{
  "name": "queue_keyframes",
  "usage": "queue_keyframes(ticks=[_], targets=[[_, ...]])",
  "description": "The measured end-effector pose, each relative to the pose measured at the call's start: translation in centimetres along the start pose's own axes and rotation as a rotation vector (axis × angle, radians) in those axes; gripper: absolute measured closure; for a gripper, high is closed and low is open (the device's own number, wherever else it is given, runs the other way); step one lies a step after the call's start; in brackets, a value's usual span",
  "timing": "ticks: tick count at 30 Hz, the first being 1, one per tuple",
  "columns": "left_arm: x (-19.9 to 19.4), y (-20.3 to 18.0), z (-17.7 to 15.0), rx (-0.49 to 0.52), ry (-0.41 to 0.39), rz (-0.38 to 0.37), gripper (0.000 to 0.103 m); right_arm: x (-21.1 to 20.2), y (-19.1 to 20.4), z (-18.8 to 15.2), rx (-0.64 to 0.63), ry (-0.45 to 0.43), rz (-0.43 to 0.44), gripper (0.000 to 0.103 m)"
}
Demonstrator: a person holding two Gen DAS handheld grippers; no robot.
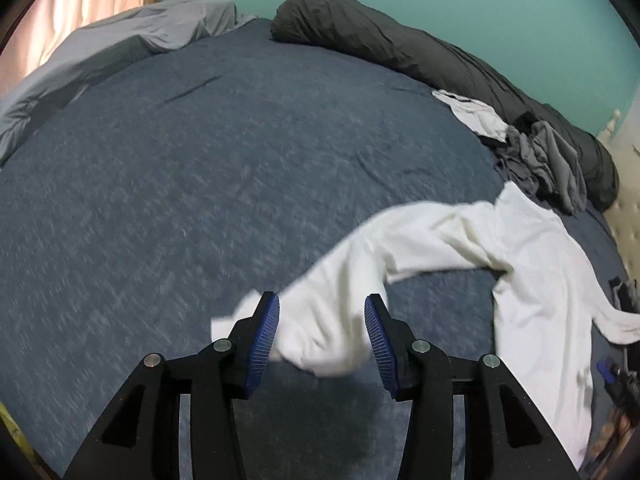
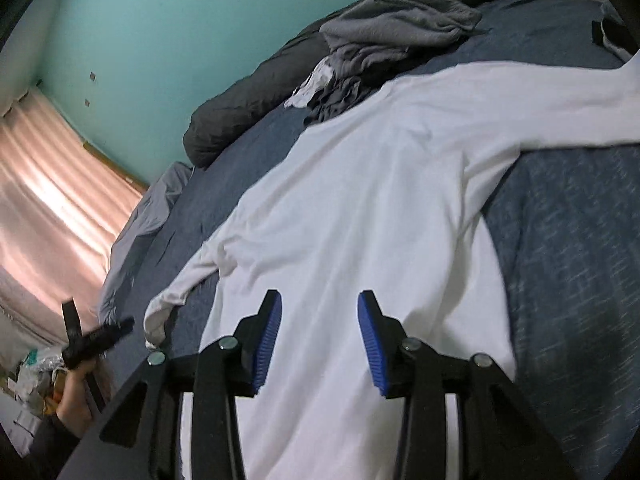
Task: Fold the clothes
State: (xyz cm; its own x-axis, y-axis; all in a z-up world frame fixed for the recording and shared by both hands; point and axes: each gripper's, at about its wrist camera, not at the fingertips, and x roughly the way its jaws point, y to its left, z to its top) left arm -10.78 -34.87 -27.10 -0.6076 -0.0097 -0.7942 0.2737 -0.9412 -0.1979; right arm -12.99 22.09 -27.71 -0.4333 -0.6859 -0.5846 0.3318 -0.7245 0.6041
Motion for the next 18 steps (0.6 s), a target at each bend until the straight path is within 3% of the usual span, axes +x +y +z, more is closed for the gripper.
queue_keyframes(ticks=[4, 9, 13, 18], targets=[[2.6, -0.1, 0.9, -0.003, 0.048, 0.012, 0.064, 0.3, -0.5, -0.3, 0.005, 0.004, 0.000, 0.063], [5.5, -1.1, 0.7, 0.034, 0.108, 0.014, 0.093, 0.6, -1.2, -0.8, 0.012, 0.008, 0.001, 0.063], [6.4, -2.6, -0.6, 0.085, 0.140, -0.011, 0.099, 0.9, -1.7, -1.1, 0.017, 0.012, 0.001, 0.063], [7.5, -4.4, -2.9, 0.169, 0.211, -0.037, 0.100, 1.1, -1.7, -1.4, 0.021, 0.018, 0.002, 0.063]])
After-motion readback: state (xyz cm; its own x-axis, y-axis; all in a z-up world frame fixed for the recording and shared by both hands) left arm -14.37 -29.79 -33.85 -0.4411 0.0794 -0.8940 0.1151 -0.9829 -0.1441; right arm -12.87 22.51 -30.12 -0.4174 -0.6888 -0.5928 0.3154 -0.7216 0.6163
